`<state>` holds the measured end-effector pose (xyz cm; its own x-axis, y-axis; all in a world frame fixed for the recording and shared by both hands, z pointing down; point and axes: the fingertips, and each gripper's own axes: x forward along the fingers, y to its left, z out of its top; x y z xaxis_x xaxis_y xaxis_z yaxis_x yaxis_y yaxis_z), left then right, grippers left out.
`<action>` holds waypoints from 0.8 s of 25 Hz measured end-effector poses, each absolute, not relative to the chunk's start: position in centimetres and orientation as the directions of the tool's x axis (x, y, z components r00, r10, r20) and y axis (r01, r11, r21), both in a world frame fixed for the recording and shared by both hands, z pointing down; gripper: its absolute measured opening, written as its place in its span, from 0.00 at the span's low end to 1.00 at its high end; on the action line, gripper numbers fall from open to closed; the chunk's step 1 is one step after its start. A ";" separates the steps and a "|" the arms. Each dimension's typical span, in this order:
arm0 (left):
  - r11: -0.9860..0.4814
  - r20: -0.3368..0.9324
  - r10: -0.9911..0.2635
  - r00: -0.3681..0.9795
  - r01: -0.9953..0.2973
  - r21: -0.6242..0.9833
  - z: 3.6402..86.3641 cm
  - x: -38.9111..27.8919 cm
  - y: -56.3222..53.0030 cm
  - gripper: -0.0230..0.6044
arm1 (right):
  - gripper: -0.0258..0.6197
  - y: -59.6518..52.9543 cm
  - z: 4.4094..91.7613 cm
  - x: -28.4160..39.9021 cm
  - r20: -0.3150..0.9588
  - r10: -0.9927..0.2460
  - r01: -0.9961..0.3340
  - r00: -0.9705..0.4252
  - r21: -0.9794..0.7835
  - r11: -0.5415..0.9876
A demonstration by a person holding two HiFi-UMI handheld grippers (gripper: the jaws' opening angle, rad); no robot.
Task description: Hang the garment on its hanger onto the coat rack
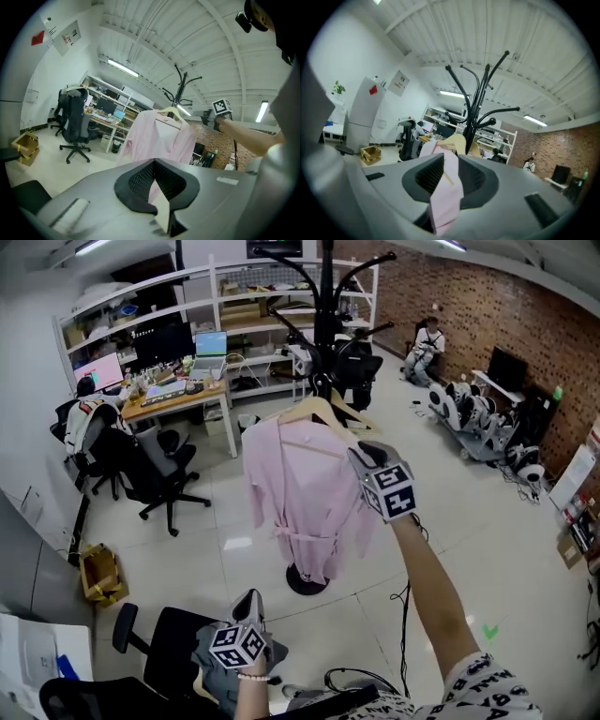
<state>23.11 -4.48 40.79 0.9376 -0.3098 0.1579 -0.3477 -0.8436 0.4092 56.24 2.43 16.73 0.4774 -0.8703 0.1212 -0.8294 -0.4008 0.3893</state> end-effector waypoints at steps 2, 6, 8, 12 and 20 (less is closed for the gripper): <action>-0.859 0.161 -0.295 0.942 -0.335 0.387 40.0 24.0 -3.3 0.04 | 0.13 5.2 18.0 53.4 0.104 -0.900 -0.872 0.423 0.319 -0.373; -0.893 0.164 -0.260 0.952 -0.301 0.334 38.1 26.2 0.4 0.04 | 0.05 10.9 22.2 49.1 0.121 -0.922 -0.918 0.366 0.206 -0.338; -0.911 0.168 -0.232 0.958 -0.274 0.307 37.2 27.2 2.7 0.04 | 0.05 13.9 24.3 47.7 0.137 -0.925 -0.931 0.354 0.146 -0.335; -0.928 0.168 -0.204 0.964 -0.245 0.280 36.0 28.8 6.9 0.04 | 0.05 19.3 27.8 45.6 0.159 -0.931 -0.944 0.328 0.019 -0.329; -0.925 0.200 -0.196 0.960 -0.249 0.288 37.1 30.4 12.7 0.04 | 0.05 26.0 34.4 42.9 0.215 -0.926 -0.923 0.311 -0.162 -0.348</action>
<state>30.36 12.69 37.10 0.9600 -0.1961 0.2001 -0.2488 -0.9248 0.2877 42.92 26.01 34.44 0.3112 -0.9257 0.2151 -0.9234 -0.3480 -0.1621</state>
